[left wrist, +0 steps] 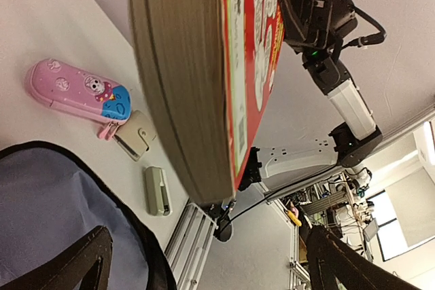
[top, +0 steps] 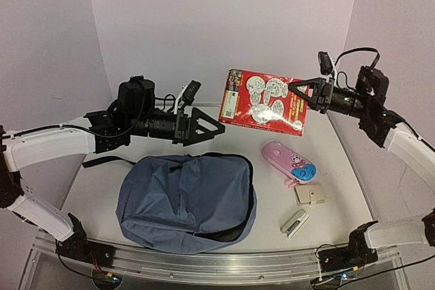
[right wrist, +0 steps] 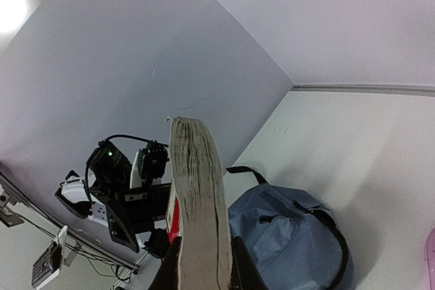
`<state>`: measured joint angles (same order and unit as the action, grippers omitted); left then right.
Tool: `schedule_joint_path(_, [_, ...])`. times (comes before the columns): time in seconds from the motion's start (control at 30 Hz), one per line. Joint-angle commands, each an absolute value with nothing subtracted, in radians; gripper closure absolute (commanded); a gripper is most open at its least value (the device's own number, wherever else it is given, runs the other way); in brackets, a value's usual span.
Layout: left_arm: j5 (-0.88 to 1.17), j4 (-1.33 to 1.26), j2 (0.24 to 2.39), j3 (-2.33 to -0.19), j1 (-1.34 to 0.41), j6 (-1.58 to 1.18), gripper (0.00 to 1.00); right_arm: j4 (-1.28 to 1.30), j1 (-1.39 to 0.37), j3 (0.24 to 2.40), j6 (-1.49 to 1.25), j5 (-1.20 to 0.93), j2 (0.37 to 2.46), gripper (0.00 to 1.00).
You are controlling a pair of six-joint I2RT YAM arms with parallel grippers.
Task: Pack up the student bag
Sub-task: Pick up the book from the center of the board.
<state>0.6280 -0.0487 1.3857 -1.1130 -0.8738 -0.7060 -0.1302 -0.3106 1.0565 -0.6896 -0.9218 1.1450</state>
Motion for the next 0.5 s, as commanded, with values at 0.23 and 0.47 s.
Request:
schedule_joint_path(0.23, [0.603,-0.130,1.384,-1.186,-0.873,-0.693,0.00,-0.175,-0.489,1.073,-0.690,-0.925,1.158,1.00])
schedule_joint_path(0.47, [0.624,-0.148,1.373,-1.206,-0.873,-0.697,0.54,-0.195,-0.554,1.036,-0.689,-0.914,1.203,1.00])
